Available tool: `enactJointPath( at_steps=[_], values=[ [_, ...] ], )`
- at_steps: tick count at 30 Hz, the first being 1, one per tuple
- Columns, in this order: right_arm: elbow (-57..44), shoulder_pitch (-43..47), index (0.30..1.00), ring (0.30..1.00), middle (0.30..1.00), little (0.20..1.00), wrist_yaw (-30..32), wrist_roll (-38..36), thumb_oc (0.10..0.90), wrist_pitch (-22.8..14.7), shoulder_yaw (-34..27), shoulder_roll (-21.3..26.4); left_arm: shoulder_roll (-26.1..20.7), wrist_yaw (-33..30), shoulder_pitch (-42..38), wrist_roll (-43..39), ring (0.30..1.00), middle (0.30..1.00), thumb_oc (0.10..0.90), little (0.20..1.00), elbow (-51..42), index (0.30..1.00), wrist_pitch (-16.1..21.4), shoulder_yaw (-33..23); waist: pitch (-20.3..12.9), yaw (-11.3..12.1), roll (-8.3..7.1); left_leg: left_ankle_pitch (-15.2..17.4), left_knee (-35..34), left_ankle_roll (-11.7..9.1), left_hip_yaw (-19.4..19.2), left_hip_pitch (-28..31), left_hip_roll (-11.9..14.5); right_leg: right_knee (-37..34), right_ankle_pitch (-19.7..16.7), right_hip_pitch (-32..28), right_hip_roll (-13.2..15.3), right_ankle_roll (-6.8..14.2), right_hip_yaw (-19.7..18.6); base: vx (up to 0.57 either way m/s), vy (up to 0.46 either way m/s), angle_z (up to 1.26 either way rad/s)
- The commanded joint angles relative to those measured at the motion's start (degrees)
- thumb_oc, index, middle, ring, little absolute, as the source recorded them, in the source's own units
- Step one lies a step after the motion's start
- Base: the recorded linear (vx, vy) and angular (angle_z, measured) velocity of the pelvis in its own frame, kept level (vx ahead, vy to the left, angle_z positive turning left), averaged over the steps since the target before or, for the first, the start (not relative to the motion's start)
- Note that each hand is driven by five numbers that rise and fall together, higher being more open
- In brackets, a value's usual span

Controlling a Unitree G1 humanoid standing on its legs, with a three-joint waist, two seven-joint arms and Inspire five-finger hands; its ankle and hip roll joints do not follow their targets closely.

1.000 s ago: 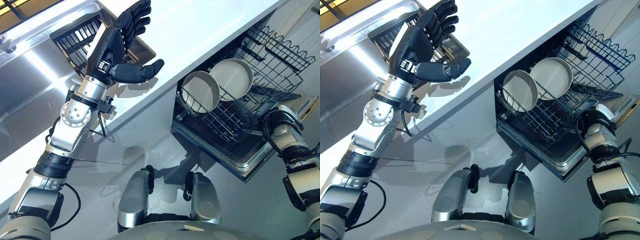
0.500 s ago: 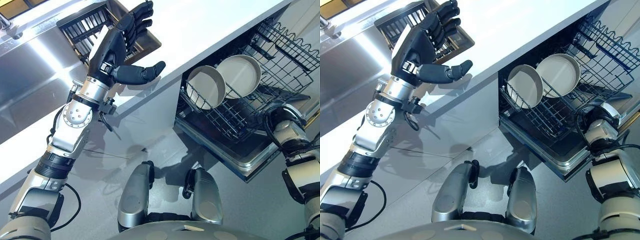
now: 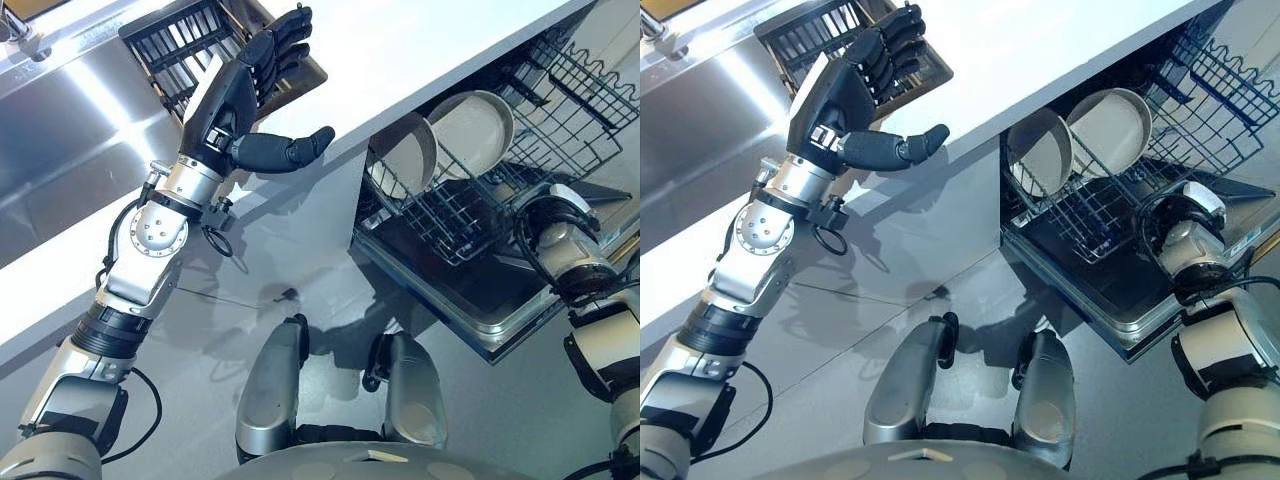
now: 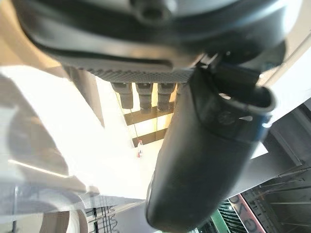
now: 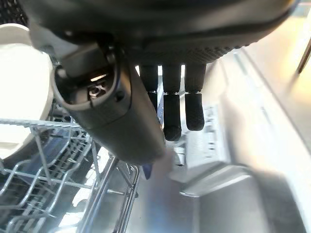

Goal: Pick up plates and place into dishwasher.

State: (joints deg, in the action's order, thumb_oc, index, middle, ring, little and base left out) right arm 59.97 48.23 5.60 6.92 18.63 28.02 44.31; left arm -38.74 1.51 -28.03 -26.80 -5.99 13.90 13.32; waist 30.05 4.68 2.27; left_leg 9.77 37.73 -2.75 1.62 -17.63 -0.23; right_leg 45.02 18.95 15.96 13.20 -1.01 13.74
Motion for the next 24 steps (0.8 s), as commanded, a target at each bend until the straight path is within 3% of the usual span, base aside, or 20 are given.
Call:
enactJointPath(
  at_steps=[1,10,20,23,24],
  values=[
    [-2.7,13.6,0.3,0.3,0.3,0.2,3.3,-3.5,0.1,-8.9,1.9,-1.4,1.2,-1.3,-2.1,1.3,0.9,0.9,0.8,0.9,-5.8,0.9,5.8,-3.7,-1.7,4.4,0.95,3.3,1.9,4.0,-1.0,2.2,-1.4,2.1,-2.3,-4.3,-1.0,-1.1,0.1,0.06,0.003,0.08],
    [-5.7,15.1,0.3,0.3,0.3,0.2,6.8,-8.2,0.1,-13.1,0.1,-0.7,1.3,-0.6,-1.8,0.9,0.9,0.9,0.8,0.9,-5.1,0.9,6.4,-3.3,-2.2,4.9,0.42,4.1,2.4,4.1,-0.2,2.8,-1.9,1.9,-2.2,-5.2,-0.5,-1.0,0.4,0.04,0.002,0.07],
    [-6.8,11.6,0.3,0.3,0.3,0.2,7.1,-9.9,0.1,-10.5,-1.9,-2.5,1.5,-1.1,-1.5,0.6,0.9,0.9,0.8,0.9,-4.7,0.9,6.7,-3.1,-1.7,4.5,0.59,4.2,3.2,4.2,-0.1,2.3,-2.0,2.7,-2.4,-4.3,-0.3,-0.8,-0.1,0.0,0.003,0.05],
    [-3.6,10.0,0.3,0.3,0.3,0.2,6.1,-16.8,0.1,-11.5,-4.7,-3.9,1.5,-1.9,-2.2,0.5,0.9,0.9,0.8,0.9,-4.3,0.9,7.5,-2.8,-1.2,4.2,0.86,4.5,4.0,4.2,-0.3,1.7,-2.0,3.3,-2.3,-3.6,-0.2,-0.7,-0.4,-0.05,0.03,0.01],
    [-2.5,9.1,0.3,0.3,0.3,0.2,5.2,-22.3,0.1,-11.2,-6.3,-5.0,1.8,-2.0,-2.3,0.7,0.9,0.9,0.8,0.9,-4.2,0.9,7.5,-2.9,-1.1,4.2,1.0,4.5,4.0,4.2,-0.4,1.7,-2.0,3.5,-2.2,-3.4,-0.3,-0.7,-0.5,-0.03,0.023,0.01]
  ],
)
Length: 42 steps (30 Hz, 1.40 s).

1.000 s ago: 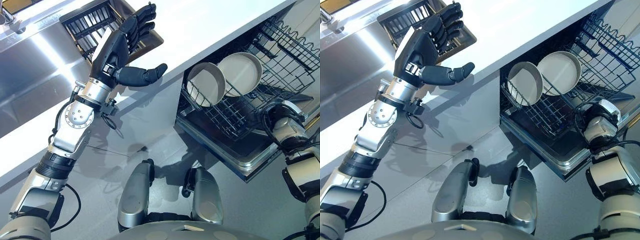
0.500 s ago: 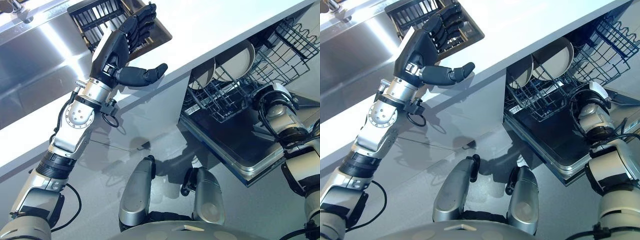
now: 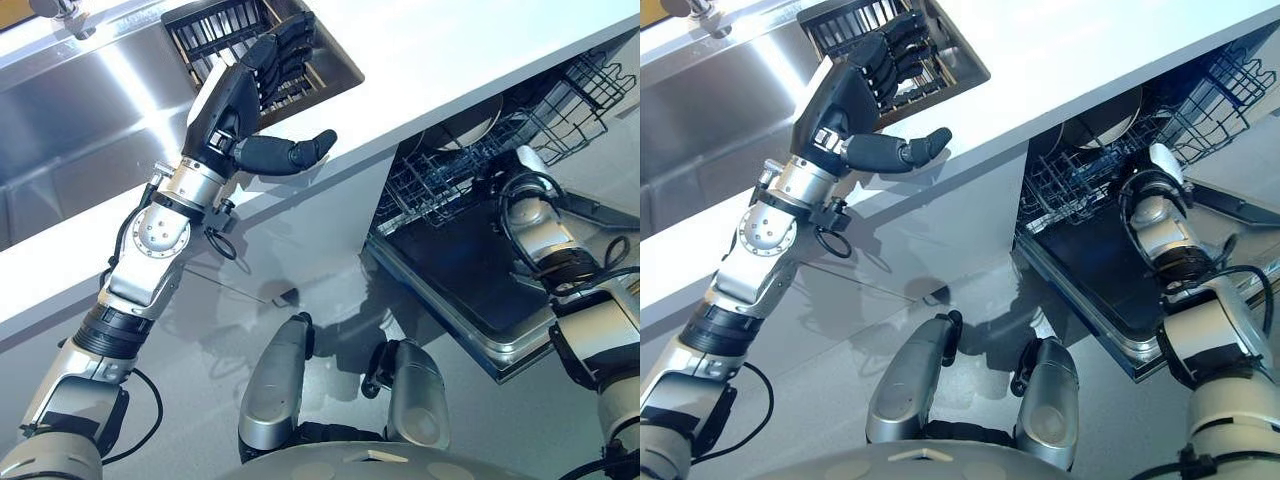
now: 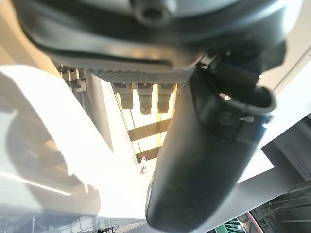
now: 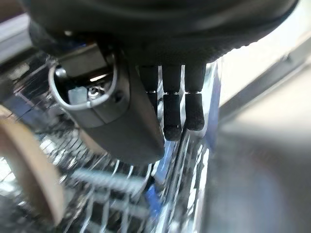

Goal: Pick up plates and place into dishwasher.

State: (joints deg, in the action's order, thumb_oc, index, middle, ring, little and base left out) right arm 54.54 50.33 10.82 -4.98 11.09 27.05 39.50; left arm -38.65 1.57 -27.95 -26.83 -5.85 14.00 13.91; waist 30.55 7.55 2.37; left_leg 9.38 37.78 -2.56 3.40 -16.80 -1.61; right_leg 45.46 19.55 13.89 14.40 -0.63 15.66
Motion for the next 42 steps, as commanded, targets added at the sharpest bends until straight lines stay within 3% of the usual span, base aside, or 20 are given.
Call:
enactJointPath(
  at_steps=[1,4,10,13,15,18,19,20,21,23,26,30,33,42],
  values=[
    [4.0,6.2,0.3,0.3,0.3,0.2,-1.0,-14.7,0.1,-3.5,-6.9,-1.3,2.0,-2.1,-2.5,1.0,0.9,0.9,0.8,0.9,-4.4,0.9,7.2,-3.5,-1.6,1.3,1.0,5.0,4.0,4.0,-2.2,0.8,-0.6,3.1,-2.7,-1.3,-1.4,-1.1,-2.5,0.0,0.0,0.0],
    [8.7,3.8,0.3,0.3,0.3,0.2,-3.5,-31.5,0.1,-2.8,-12.9,-4.8,2.7,-2.1,-3.0,1.2,0.9,0.9,0.8,0.9,-4.6,0.9,5.9,-3.6,-1.4,1.4,1.47,5.1,4.0,4.0,-2.1,0.8,-0.8,3.5,-2.4,-1.2,-1.5,-1.3,-2.7,-0.01,0.014,0.03],
    [14.4,0.2,0.3,0.3,0.3,0.2,-10.4,-49.9,0.1,-4.2,-20.2,-9.7,2.8,-2.9,-4.0,0.7,0.9,0.9,0.8,0.9,-5.3,0.9,4.2,-3.9,-1.0,1.5,2.67,4.9,4.4,3.8,-2.0,0.5,-1.4,4.7,-2.1,-0.4,-1.3,-1.3,-2.7,0.0,0.005,-0.01],
    [14.5,0.0,0.3,0.3,0.3,0.2,-10.4,-52.6,0.1,-4.6,-21.2,-10.7,2.8,-2.7,-4.0,0.5,0.9,0.9,0.8,0.9,-5.2,0.9,4.3,-4.0,-1.0,1.6,2.9,4.8,4.7,3.7,-2.1,0.1,-1.5,5.2,-2.1,0.0,-1.1,-1.4,-2.5,0.0,0.0,0.0],
    [14.5,-0.2,0.3,0.3,0.3,0.2,-8.3,-52.0,0.1,-7.4,-21.7,-11.1,2.7,-2.7,-4.0,0.0,0.9,0.9,0.8,0.9,-5.0,0.9,4.7,-3.8,-1.1,1.6,3.02,4.6,4.5,3.6,-2.3,0.0,-1.5,5.2,-2.1,0.1,-1.0,-1.4,-2.3,0.0,0.0,0.0],
    [13.5,-0.6,0.3,0.3,0.3,0.2,-9.8,-57.1,0.1,-8.1,-22.5,-11.6,2.8,-3.0,-3.5,0.4,0.9,0.9,0.8,0.9,-5.0,0.9,5.3,-3.6,-1.2,1.5,2.85,4.5,4.0,3.5,-2.2,0.1,-1.5,4.7,-2.3,0.1,-1.1,-1.2,-2.2,0.0,0.001,0.01],
    [13.2,-1.0,0.3,0.3,0.3,0.2,-11.3,-59.9,0.1,-7.7,-22.9,-11.7,2.9,-3.1,-3.2,0.5,0.9,0.9,0.8,0.9,-5.2,0.9,5.5,-3.5,-1.2,1.5,2.75,4.6,3.9,3.5,-2.1,0.2,-1.5,4.5,-2.4,0.1,-1.1,-1.2,-2.2,0.0,0.0,0.0],
    [12.5,-1.6,0.3,0.3,0.3,0.2,-15.3,-67.7,0.1,-6.6,-23.9,-12.3,3.1,-2.9,-2.8,0.7,0.9,0.9,0.8,0.9,-5.0,0.9,6.0,-3.8,-1.2,1.5,2.68,4.6,4.0,3.5,-2.0,0.3,-1.4,4.4,-2.4,0.1,-1.2,-1.1,-2.3,0.0,0.0,0.0],
    [12.5,-1.6,0.3,0.3,0.3,0.2,-15.3,-67.7,0.1,-6.6,-23.9,-12.3,3.1,-2.9,-2.8,0.7,0.9,0.9,0.8,0.9,-5.0,0.9,6.0,-3.8,-1.2,1.5,2.68,4.6,4.0,3.5,-2.0,0.3,-1.4,4.4,-2.4,0.1,-1.2,-1.1,-2.3,0.0,0.0,0.0],
    [10.6,-2.8,0.3,0.3,0.3,0.2,-20.4,-78.9,0.1,-4.9,-25.8,-13.8,3.1,-2.4,-2.1,0.5,0.9,0.9,0.8,0.9,-5.1,0.9,6.6,-4.3,-0.9,1.5,2.75,5.6,5.1,3.6,-1.9,0.1,-1.6,5.3,-1.7,0.2,-1.1,-1.0,-2.6,0.0,0.0,0.0],
    [7.8,-3.9,0.3,0.3,0.3,0.2,-26.0,-87.3,0.1,-1.1,-27.2,-16.0,3.4,-1.3,-1.3,0.3,0.9,0.9,0.8,0.9,-5.3,0.9,7.2,-5.1,-0.9,1.6,3.08,5.0,5.6,3.7,-1.7,-1.0,-1.9,5.4,-2.4,1.0,-1.0,-1.0,-2.6,0.0,0.0,0.0],
    [5.3,-3.1,0.3,0.3,0.3,0.2,-30.0,-87.1,0.1,2.1,-25.9,-16.6,3.0,0.0,-0.1,-0.4,0.9,0.9,0.8,0.9,-6.1,0.9,7.4,-5.8,-0.8,2.4,3.38,5.9,7.3,3.6,-1.6,-2.2,-2.6,7.2,-1.4,1.8,-0.3,-0.8,-2.3,0.01,-0.004,0.01],
    [4.3,-1.0,0.3,0.3,0.3,0.2,-31.3,-85.2,0.1,2.5,-24.1,-15.4,2.4,0.2,0.2,-0.6,0.9,0.9,0.8,0.9,-7.0,0.9,7.1,-5.8,-0.8,3.1,3.28,5.7,7.6,3.5,-1.4,-3.0,-3.1,7.7,-1.3,2.3,0.3,-0.7,-1.7,0.02,-0.025,0.08],
    [4.7,8.8,0.3,0.3,0.3,0.2,-30.2,-83.0,0.1,-2.8,-20.2,-11.4,0.2,0.1,-1.8,-1.6,0.9,0.9,0.8,0.9,-6.1,0.9,8.0,-4.8,-1.2,5.1,2.67,5.1,7.2,3.7,-0.3,-4.1,-3.8,7.8,-1.3,2.8,1.1,-0.6,-0.1,-0.01,-0.033,0.1]
  ],
)
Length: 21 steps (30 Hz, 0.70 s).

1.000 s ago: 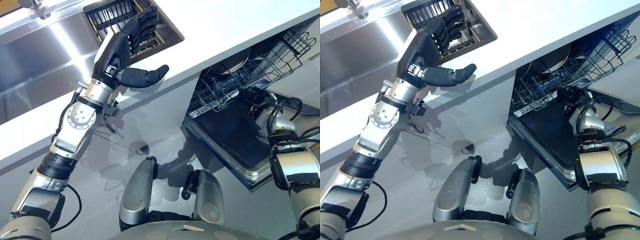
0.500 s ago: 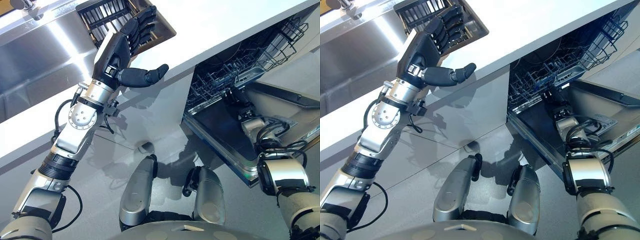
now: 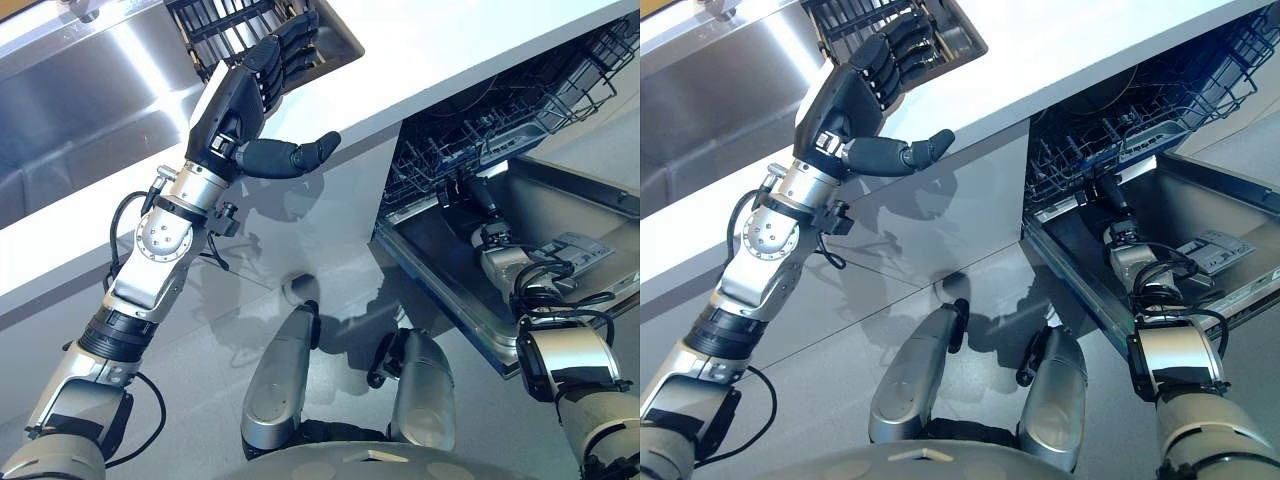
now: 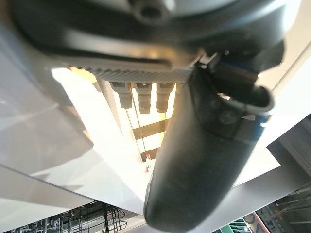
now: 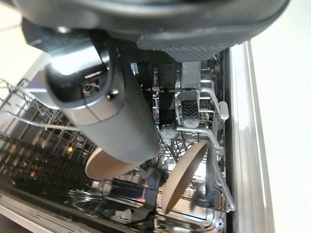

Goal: Pick up plates and place into dishwasher.

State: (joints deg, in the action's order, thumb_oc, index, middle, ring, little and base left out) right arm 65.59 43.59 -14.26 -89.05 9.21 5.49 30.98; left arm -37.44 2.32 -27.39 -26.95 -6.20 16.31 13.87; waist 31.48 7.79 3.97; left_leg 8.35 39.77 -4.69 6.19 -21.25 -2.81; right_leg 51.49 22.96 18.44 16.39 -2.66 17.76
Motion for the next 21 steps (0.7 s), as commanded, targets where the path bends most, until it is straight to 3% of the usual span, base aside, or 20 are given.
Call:
enactJointPath(
  at_steps=[1,7,13,21],
  values=[
    [-6.3,15.8,0.3,0.3,0.3,0.2,-5.0,1.0,0.1,-1.1,1.4,-2.8,-1.1,-0.7,-2.5,-1.5,0.9,0.9,0.8,0.9,-5.6,0.9,5.7,-4.7,-2.1,4.9,1.04,6.2,5.2,5.8,-3.1,0.3,-2.6,1.7,-4.7,-1.8,-0.9,1.4,-2.2,0.02,-0.016,0.12],
    [-7.3,18.3,0.3,0.3,0.3,0.2,-4.8,0.6,0.1,-5.4,1.0,-1.0,-1.9,0.2,-3.0,-3.2,0.9,0.9,0.8,0.9,-4.9,0.9,5.7,-4.9,-3.4,5.4,0.4,6.4,4.6,5.8,-2.5,1.4,-2.5,0.4,-4.9,-3.6,-0.8,1.5,-1.5,0.04,-0.021,0.04],
    [-11.0,19.3,0.3,0.3,0.3,0.2,-5.1,-2.5,0.1,-12.6,0.3,-0.5,-2.1,0.5,-3.6,-3.6,0.9,0.9,0.8,0.9,-3.9,0.9,5.7,-4.3,-4.7,5.5,-0.34,6.9,4.4,5.8,-2.2,2.5,-2.3,-0.8,-5.1,-5.5,-1.0,1.7,-1.2,0.05,-0.014,0.08],
    [-9.3,18.6,0.3,0.3,0.3,0.2,-1.6,3.2,0.1,-11.0,0.0,-0.2,-2.2,1.2,-6.1,-5.0,0.9,0.9,0.8,0.9,-2.5,0.9,4.7,-3.0,-5.3,4.8,-0.86,7.6,5.1,5.8,-2.7,3.2,-1.9,-1.3,-5.3,-6.5,-1.1,1.9,-1.6,0.02,-0.004,0.03]
  ],
)
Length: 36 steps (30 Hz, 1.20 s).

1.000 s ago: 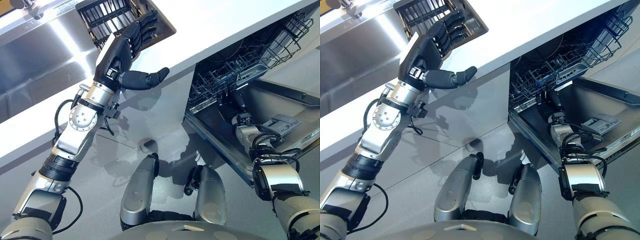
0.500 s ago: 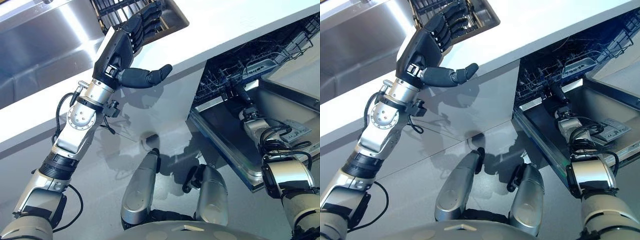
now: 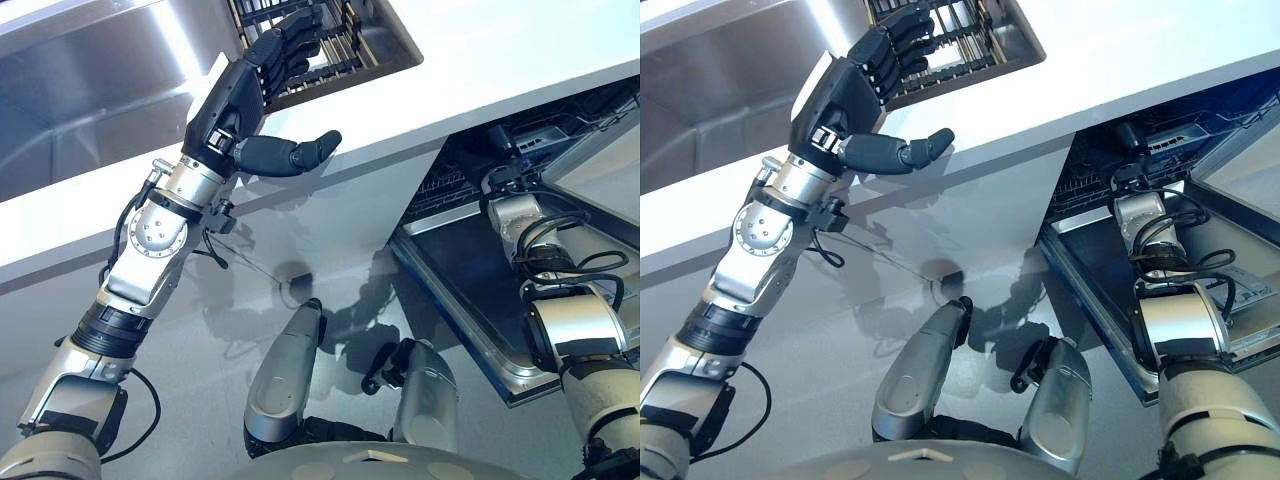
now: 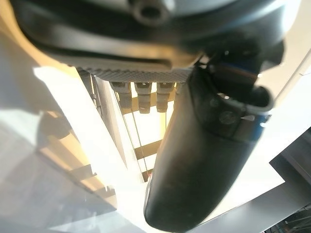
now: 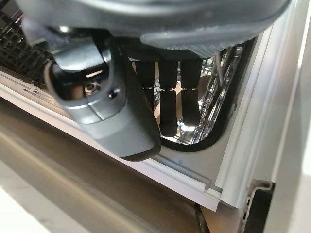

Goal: Pick up plates and place into dishwasher.

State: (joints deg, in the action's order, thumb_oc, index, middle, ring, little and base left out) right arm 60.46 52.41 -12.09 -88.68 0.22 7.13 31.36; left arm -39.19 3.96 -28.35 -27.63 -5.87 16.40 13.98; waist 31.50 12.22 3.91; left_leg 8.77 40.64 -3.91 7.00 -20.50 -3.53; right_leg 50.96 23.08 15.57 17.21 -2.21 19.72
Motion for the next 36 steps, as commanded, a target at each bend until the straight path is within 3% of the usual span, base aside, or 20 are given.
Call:
enactJointPath(
  at_steps=[1,2,4,5,10,21,24,27,33,36],
  values=[
    [-3.5,9.2,0.3,0.3,0.3,0.2,-2.7,5.5,0.1,-1.2,-1.7,-0.6,-0.6,-0.5,-5.4,-4.4,0.9,0.9,0.8,0.9,-2.7,0.9,4.5,-3.1,-5.2,0.2,-0.89,7.2,4.4,5.1,-3.6,2.5,-1.1,-0.8,-5.5,-3.6,-2.1,1.5,-3.7,0.0,0.0,0.0],
    [-3.1,8.6,0.3,0.3,0.3,0.2,-1.6,8.3,0.1,-0.2,-1.3,-0.5,-0.6,-0.6,-5.6,-4.3,0.9,0.9,0.8,0.9,-2.7,0.9,4.7,-3.0,-5.2,0.0,-1.0,7.2,4.4,5.1,-3.7,2.5,-1.0,-0.8,-5.5,-3.6,-2.2,1.5,-3.8,0.0,0.0,0.0],
    [-1.3,7.3,0.613,0.613,0.613,0.565,0.2,15.8,0.465,2.4,-0.7,0.2,-0.5,-0.9,-6.1,-4.3,0.9,0.9,0.8,0.9,-2.7,0.9,4.7,-2.7,-5.2,-0.5,-1.29,7.4,4.3,5.2,-4.0,2.9,-0.7,-1.0,-5.5,-3.7,-2.4,1.5,-4.2,-0.02,0.011,-0.01],
    [-0.5,6.8,0.9,0.9,0.9,0.9,0.2,17.8,0.8,3.4,-0.4,0.7,-0.6,-1.2,-6.4,-4.2,0.9,0.9,0.8,0.9,-2.6,0.9,4.6,-2.6,-5.4,-0.7,-1.42,6.8,3.8,5.2,-4.0,2.9,-0.6,-1.5,-6.2,-3.6,-2.4,1.4,-4.2,-0.03,0.029,-0.02],
    [1.6,3.5,0.9,0.9,0.9,0.9,-0.3,28.4,0.8,4.9,2.4,3.6,-0.2,-2.9,-7.4,-3.7,0.9,0.9,0.8,0.9,-3.1,0.9,3.8,-2.2,-5.7,-2.2,-2.33,7.0,3.0,5.3,-4.9,4.3,0.6,-2.7,-6.5,-4.3,-2.9,1.4,-5.1,-0.03,0.029,-0.09],
    [-15.0,-12.9,0.9,0.9,0.9,0.9,-4.1,23.3,0.8,1.7,0.2,0.2,2.4,-2.1,-4.1,-1.3,0.9,0.9,0.8,0.9,-3.4,0.9,5.0,-5.0,-7.6,-6.7,-4.49,8.2,-0.7,5.7,-7.2,9.3,3.1,-6.8,-7.1,-7.4,-4.7,2.1,-8.1,-0.01,0.038,-0.19],
    [-21.8,-18.7,0.9,0.9,0.9,0.9,-7.2,19.2,0.8,-0.9,-1.2,-2.5,2.7,-1.2,-2.8,-0.9,0.9,0.9,0.8,0.9,-3.2,0.9,5.8,-5.9,-8.4,-8.0,-5.02,8.6,-1.3,5.8,-7.8,10.4,3.7,-7.9,-7.1,-8.3,-5.1,2.3,-8.6,0.01,0.024,-0.16],
    [-28.0,-25.7,0.9,0.9,0.9,0.9,-10.5,19.5,0.8,-2.6,-2.7,-5.6,3.7,-0.5,-1.0,-0.2,0.9,0.9,0.8,0.9,-3.3,0.9,5.9,-7.0,-9.7,-9.4,-5.54,8.9,-2.4,5.9,-8.6,11.8,3.9,-10.0,-7.5,-9.7,-5.8,2.6,-9.1,0.04,0.034,-0.11],
    [-32.8,-34.4,0.9,0.9,0.9,0.9,-7.4,26.1,0.8,-6.6,-6.6,-4.5,3.5,-0.4,1.3,0.2,0.9,0.9,0.8,0.9,-3.4,0.9,6.1,-8.5,-10.9,-11.9,-6.14,7.7,-6.2,5.9,-10.6,14.3,4.6,-13.9,-9.5,-10.7,-6.6,3.6,-9.9,0.0,0.028,-0.18],
    [-33.1,-38.7,0.9,0.9,0.9,0.9,-0.6,29.6,0.8,-8.7,-10.4,-3.0,2.9,-1.2,2.1,1.3,0.9,0.9,0.8,0.9,-3.6,0.9,5.3,-9.1,-11.4,-13.9,-6.4,6.4,-9.4,5.8,-12.8,16.1,5.4,-16.8,-11.0,-11.1,-7.6,4.4,-10.8,-0.03,0.005,-0.34]
  ],
)
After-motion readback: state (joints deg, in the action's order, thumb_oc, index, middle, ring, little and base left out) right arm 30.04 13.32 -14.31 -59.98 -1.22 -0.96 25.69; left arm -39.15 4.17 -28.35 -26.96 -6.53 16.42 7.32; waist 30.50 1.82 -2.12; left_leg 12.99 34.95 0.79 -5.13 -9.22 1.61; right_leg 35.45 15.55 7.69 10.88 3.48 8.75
